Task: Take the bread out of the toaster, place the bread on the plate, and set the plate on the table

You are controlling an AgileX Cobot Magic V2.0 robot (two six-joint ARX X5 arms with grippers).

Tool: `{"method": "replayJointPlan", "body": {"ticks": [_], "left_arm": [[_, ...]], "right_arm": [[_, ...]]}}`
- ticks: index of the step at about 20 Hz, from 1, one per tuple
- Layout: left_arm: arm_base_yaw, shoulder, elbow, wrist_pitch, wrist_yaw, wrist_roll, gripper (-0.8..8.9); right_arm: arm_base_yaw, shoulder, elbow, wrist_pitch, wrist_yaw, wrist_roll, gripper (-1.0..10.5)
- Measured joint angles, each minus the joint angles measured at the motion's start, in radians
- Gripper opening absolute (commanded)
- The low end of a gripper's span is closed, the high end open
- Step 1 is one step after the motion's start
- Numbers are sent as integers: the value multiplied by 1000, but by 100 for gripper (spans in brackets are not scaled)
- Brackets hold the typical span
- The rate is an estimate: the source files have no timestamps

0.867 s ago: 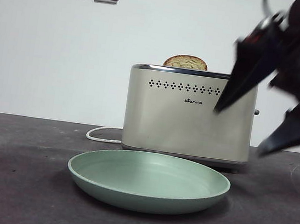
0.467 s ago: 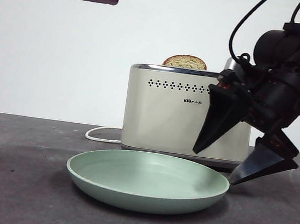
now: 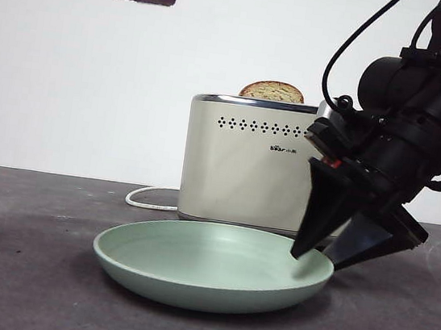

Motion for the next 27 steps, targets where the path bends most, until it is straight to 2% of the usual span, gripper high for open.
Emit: {"method": "replayJointPlan", "body": {"ticks": [7, 12, 16, 19, 24, 27], "left_arm": [[0, 2, 0, 0, 21, -54, -6], [0, 38, 0, 1, 114, -125, -6], [0, 97, 0, 14, 188, -163, -7], [0, 189, 0, 56, 259, -202, -7], [-1, 381, 0, 136, 255, -225, -7], [-1, 477, 0, 192, 254, -241, -7]], "right_arm": [[0, 0, 0, -2, 0, 3, -17], [6, -16, 0, -5, 2, 18, -17], [21, -109, 0, -3, 3, 41, -17], [42, -232, 0, -7, 2, 72, -17], [91, -374, 0, -53, 23, 106, -18], [124, -396, 0, -84, 27, 113, -17]]}}
